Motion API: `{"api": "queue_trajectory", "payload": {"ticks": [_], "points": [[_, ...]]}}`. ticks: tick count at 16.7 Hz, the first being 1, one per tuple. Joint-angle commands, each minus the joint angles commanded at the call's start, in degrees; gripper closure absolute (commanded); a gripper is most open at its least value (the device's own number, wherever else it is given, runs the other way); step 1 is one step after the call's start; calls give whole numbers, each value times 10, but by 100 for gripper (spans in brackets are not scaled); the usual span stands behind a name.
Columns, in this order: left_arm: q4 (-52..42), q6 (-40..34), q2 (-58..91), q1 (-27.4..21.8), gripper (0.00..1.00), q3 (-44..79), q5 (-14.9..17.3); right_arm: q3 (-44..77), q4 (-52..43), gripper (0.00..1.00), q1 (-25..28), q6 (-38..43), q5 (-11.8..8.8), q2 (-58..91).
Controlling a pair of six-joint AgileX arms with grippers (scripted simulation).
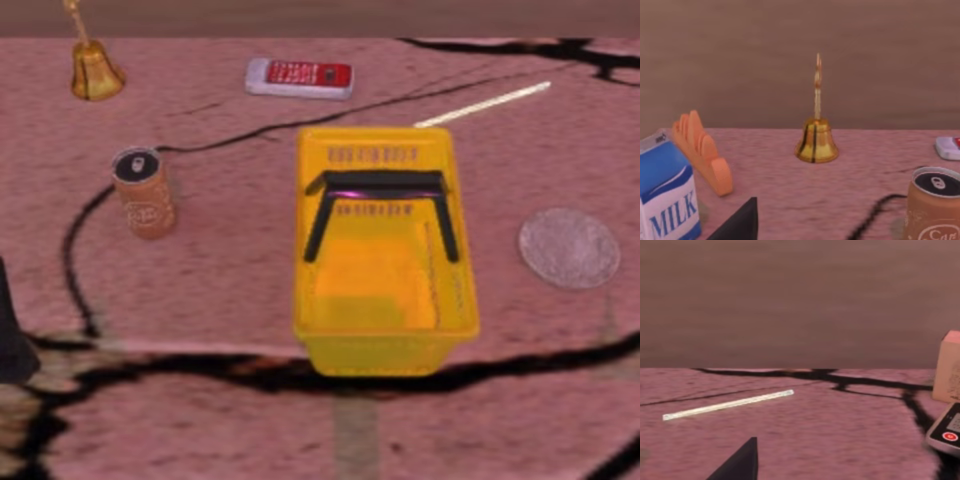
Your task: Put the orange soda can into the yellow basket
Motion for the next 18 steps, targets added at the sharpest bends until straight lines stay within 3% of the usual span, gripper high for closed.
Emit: {"api": "queue_trajectory", "payload": {"ticks": [4, 8, 18], "points": [[-15, 6, 17, -3, 0, 14, 1, 0, 0, 0, 0, 0, 0, 0], [-100, 36, 121, -21, 0, 102, 8, 0, 0, 0, 0, 0, 0, 0], [-458, 179, 644, -90, 0, 551, 29, 0, 0, 0, 0, 0, 0, 0]]}}
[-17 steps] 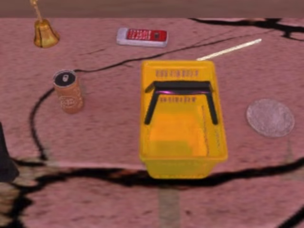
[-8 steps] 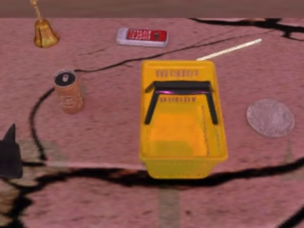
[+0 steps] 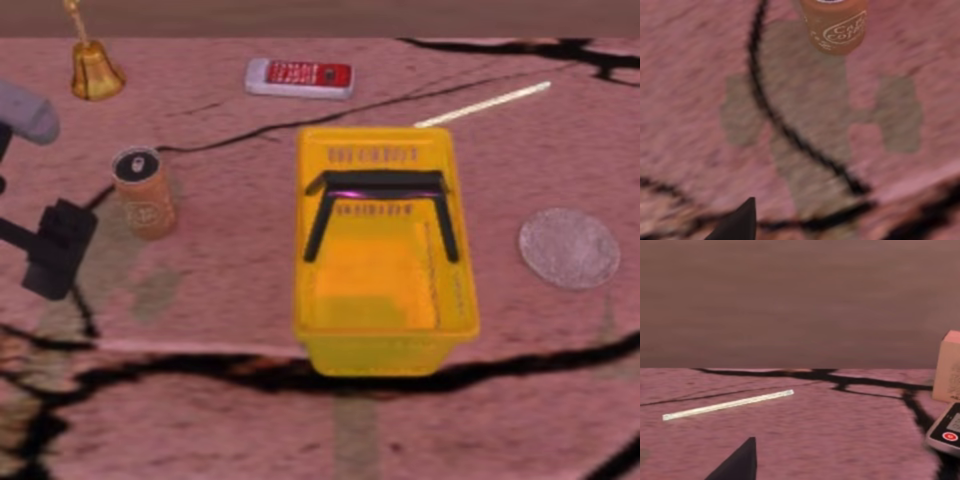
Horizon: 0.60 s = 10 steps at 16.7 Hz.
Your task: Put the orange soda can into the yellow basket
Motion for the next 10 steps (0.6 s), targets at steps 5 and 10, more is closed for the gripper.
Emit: {"api": "queue_trajectory", "payload": {"ticks": [5, 10], "points": [[-162, 78, 297, -20, 0, 265, -4, 0, 0, 0, 0, 0, 0, 0], [-265, 141, 539, -26, 0, 498, -16, 0, 0, 0, 0, 0, 0, 0]]}}
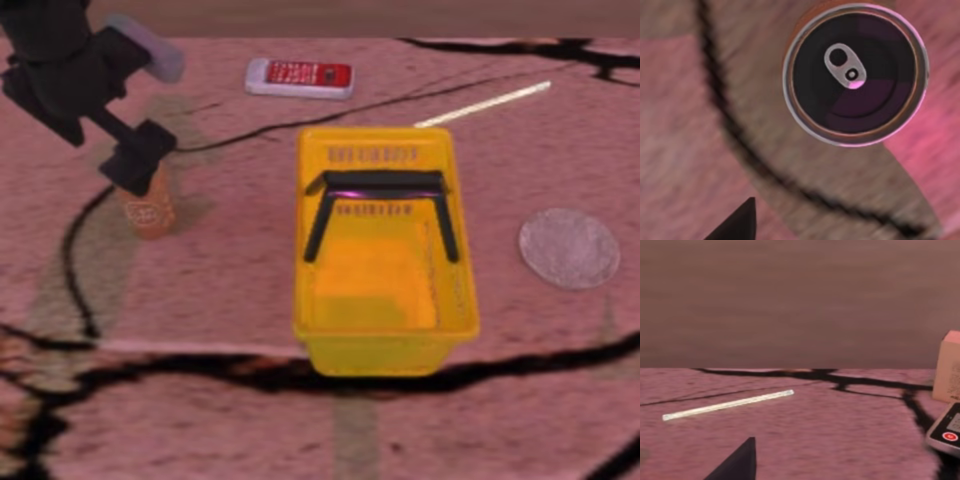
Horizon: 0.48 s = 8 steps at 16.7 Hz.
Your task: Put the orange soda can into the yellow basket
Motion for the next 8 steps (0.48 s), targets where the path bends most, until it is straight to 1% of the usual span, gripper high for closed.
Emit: {"api": "queue_trajectory", "payload": {"ticks": [4, 8], "points": [[-37, 30, 118, 1, 0, 119, -9, 0, 0, 0, 0, 0, 0, 0], [-45, 37, 145, 1, 0, 148, -12, 0, 0, 0, 0, 0, 0, 0]]}}
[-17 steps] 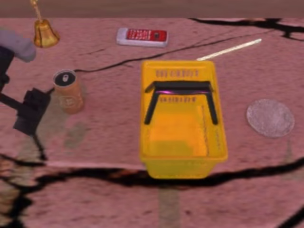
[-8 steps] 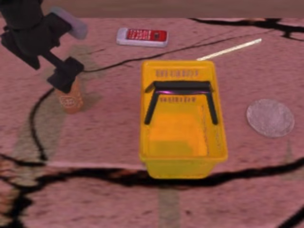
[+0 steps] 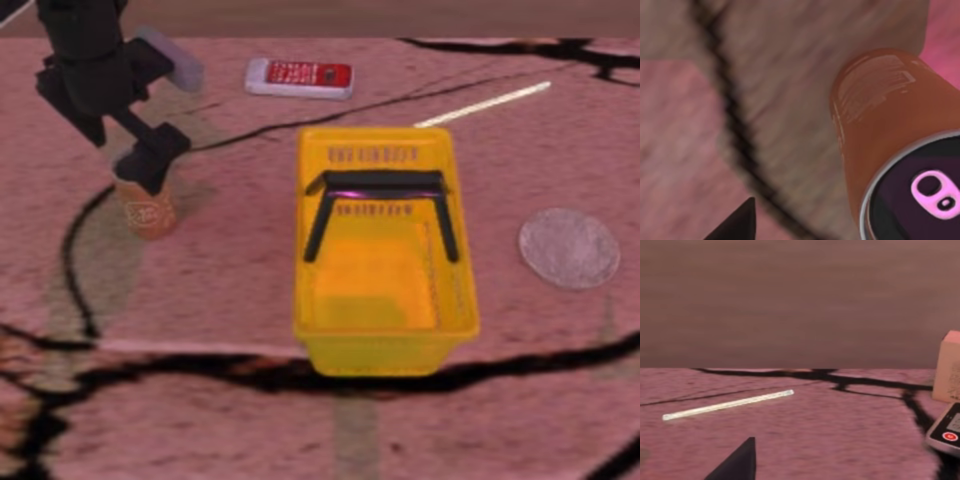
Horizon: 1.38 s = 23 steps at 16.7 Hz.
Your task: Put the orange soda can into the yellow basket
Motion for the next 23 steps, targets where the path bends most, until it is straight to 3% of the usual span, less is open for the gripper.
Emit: {"api": "queue_trajectory", "payload": {"ticks": [14, 23], "points": [[105, 1, 12, 1, 0, -94, 0, 0, 0, 0, 0, 0, 0, 0], [105, 1, 12, 1, 68, -94, 0, 0, 0, 0, 0, 0, 0, 0]]}}
